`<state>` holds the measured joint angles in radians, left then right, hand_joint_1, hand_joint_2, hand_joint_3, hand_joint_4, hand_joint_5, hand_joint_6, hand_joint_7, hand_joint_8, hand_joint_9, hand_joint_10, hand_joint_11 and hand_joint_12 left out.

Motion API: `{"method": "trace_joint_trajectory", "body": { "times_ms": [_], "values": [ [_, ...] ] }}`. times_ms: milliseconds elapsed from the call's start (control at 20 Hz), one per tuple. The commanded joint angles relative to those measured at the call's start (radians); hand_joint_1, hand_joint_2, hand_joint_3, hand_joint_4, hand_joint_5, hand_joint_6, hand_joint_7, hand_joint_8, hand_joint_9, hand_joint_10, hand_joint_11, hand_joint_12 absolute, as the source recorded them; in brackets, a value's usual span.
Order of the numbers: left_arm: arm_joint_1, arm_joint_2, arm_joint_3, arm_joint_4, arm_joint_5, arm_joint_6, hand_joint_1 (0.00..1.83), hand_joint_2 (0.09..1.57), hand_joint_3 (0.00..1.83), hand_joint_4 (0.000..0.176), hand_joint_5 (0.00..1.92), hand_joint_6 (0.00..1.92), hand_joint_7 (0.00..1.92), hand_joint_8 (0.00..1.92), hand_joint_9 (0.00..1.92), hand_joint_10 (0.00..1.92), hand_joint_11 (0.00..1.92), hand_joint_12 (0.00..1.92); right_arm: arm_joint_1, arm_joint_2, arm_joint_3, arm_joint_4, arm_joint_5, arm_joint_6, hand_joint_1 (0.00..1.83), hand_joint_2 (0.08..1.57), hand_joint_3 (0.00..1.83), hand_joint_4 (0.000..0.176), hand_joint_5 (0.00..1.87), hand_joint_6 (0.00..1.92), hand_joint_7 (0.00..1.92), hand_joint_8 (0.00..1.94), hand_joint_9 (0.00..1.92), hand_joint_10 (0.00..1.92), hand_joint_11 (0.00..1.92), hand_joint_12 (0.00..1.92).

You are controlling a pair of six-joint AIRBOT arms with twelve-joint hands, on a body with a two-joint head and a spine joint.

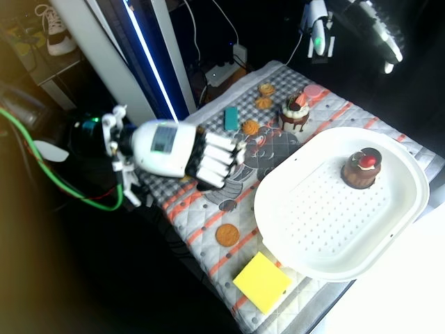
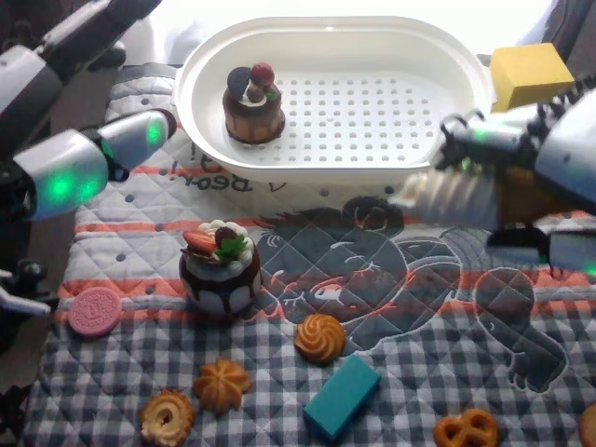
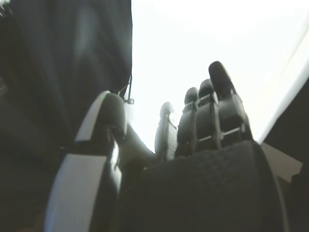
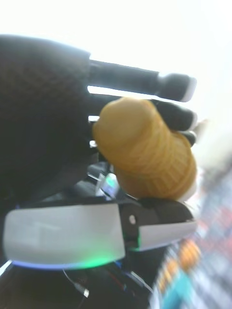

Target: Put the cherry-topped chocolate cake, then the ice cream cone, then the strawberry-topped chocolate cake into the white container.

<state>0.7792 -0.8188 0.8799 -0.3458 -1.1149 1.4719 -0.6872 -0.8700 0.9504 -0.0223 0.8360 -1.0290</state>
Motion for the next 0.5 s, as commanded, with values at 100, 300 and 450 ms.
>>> {"method": "trace_joint_trajectory", "body": {
  "times_ms": [100, 300, 450],
  "values": [
    [0.022, 0.013, -0.014, 0.02, -0.186, -0.004, 0.71, 1.36, 0.0, 0.092, 0.1, 0.0, 0.11, 0.01, 0.11, 0.04, 0.0, 0.93, 0.083, -0.026, 0.039, 0.019, 0.109, -0.029, 1.15, 1.28, 0.0, 0.0, 0.65, 1.34, 0.73, 1.58, 0.63, 1.59, 0.57, 1.9],
    [0.043, 0.012, -0.026, 0.027, -0.209, -0.004, 0.75, 1.38, 0.0, 0.056, 0.1, 0.01, 0.12, 0.0, 0.1, 0.03, 0.0, 1.04, 0.241, -0.112, 0.134, 0.068, -0.05, -0.132, 1.15, 1.3, 0.02, 0.0, 0.63, 1.32, 0.63, 1.63, 0.68, 1.81, 0.7, 1.92],
    [0.05, 0.004, -0.027, 0.034, -0.215, -0.005, 0.74, 1.4, 0.0, 0.05, 0.14, 0.01, 0.15, 0.01, 0.11, 0.03, 0.0, 0.77, 0.305, -0.182, 0.226, 0.112, -0.164, -0.169, 1.09, 1.28, 0.0, 0.0, 0.66, 1.42, 0.91, 1.81, 1.07, 1.88, 1.17, 1.92]
  ]
}}
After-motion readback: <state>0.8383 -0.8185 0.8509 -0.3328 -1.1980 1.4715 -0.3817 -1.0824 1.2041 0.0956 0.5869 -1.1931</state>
